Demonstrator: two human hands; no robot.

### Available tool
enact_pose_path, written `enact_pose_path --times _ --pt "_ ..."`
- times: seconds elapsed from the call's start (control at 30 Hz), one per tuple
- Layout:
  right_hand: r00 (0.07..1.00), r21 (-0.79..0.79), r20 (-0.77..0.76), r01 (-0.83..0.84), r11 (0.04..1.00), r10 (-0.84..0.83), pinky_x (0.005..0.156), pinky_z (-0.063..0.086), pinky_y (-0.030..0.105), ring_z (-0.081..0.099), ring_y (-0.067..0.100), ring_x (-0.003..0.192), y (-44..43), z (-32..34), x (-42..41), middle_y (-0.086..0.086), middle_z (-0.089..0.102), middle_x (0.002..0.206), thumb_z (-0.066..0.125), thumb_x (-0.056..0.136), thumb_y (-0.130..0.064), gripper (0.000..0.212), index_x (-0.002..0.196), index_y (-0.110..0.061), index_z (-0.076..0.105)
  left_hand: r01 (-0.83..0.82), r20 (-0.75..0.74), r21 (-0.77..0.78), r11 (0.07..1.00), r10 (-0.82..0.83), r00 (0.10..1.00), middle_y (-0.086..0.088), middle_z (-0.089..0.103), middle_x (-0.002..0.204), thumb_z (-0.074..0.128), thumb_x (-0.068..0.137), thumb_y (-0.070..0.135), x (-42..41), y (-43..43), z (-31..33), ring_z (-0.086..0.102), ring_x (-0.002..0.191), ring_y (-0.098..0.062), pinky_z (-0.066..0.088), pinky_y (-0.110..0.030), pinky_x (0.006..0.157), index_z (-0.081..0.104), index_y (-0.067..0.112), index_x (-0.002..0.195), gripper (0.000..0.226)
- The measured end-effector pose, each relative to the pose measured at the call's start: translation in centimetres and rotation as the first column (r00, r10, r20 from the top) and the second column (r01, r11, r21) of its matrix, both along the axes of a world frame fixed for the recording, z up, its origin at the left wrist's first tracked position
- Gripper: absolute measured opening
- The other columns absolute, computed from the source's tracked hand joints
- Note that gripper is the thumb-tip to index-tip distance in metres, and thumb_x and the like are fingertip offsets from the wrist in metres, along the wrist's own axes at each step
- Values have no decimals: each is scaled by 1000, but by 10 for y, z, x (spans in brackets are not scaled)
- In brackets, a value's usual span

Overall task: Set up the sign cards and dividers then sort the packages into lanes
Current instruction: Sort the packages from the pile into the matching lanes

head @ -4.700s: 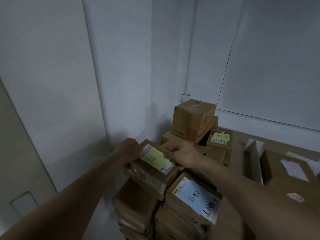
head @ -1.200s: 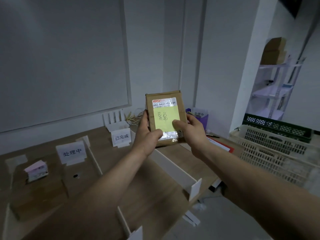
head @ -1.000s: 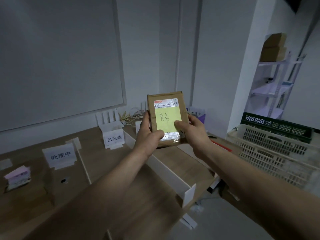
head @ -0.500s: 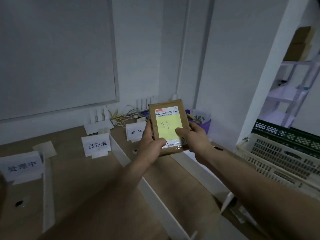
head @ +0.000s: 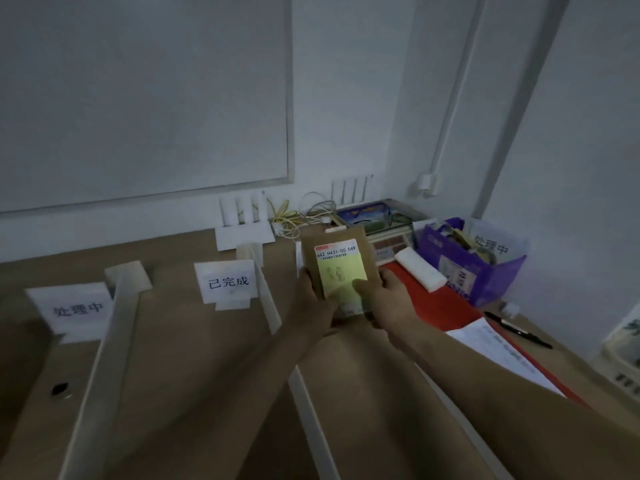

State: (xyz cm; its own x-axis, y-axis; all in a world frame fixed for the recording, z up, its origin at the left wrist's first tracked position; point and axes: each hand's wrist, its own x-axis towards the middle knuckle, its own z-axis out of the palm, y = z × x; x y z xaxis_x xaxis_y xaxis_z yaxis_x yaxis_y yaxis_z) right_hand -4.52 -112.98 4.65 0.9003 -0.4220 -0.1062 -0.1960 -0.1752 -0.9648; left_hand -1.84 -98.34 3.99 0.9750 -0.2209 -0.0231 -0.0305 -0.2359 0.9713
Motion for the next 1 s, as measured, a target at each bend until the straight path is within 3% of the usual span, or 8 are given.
enact_pose_path --times 0.17,0.23,0.3,0.43,0.57,0.77,0.9,1.0 --pt "987 41 -91 -128 991 132 67 56 30 67 12 90 -21 -71 63 -9 69 98 66 93 -23 14 101 -33 59 -163 -103 161 973 181 978 4 57 124 65 92 12 44 -20 -67 58 113 -15 49 -13 64 40 20 126 44" --pt "979 43 -121 -161 986 165 77 60 37 68 17 95 -27 -99 86 -4 71 105 68 91 -26 17 106 -31 62 -200 -141 221 954 234 962 2 59 123 64 92 10 58 -27 -89 60 107 -16 50 -13 59 44 19 126 41" --pt "965 41 -163 -199 979 203 73 56 31 66 13 94 -32 -123 106 -3 69 108 67 91 -26 26 116 -22 61 -235 -158 276 932 285 945 2 61 118 62 91 7 71 -33 -108 61 103 -17 47 -11 59 48 19 121 35" --pt "947 121 -215 -217 969 238 84 58 38 67 15 94 -34 -163 133 -3 69 106 68 90 -19 29 118 -16 61 -300 -177 360 883 381 908 -6 61 127 63 88 14 90 -42 -140 60 113 -25 50 -31 92 50 20 133 47" --pt "929 154 -239 -251 956 283 96 55 48 67 23 105 -30 -192 150 2 70 114 68 89 -17 36 124 -14 63 -349 -213 404 845 458 863 -7 57 130 66 85 15 100 -47 -158 58 116 -29 49 -39 98 42 18 138 58" --pt "903 152 -217 -343 927 370 81 57 36 69 25 101 -27 -211 165 0 73 108 62 85 -6 41 121 -24 69 -349 -190 439 828 465 865 -7 55 137 48 76 19 110 -48 -175 58 121 -27 49 -42 105 51 23 139 62" --pt "890 137 -210 -382 914 404 77 56 38 68 26 98 -26 -217 166 -2 71 107 60 85 -1 47 116 -35 64 -251 -182 577 777 422 888 -14 25 158 50 88 1 104 -52 -171 40 139 -30 34 -33 116 42 12 150 63" --pt "880 153 -204 -404 902 429 68 51 31 69 25 97 -25 -221 165 -3 72 107 60 84 1 49 118 -35 66 -236 -132 634 737 404 905 -12 16 161 53 89 1 101 -55 -173 39 140 -27 36 -31 114 43 12 148 61"
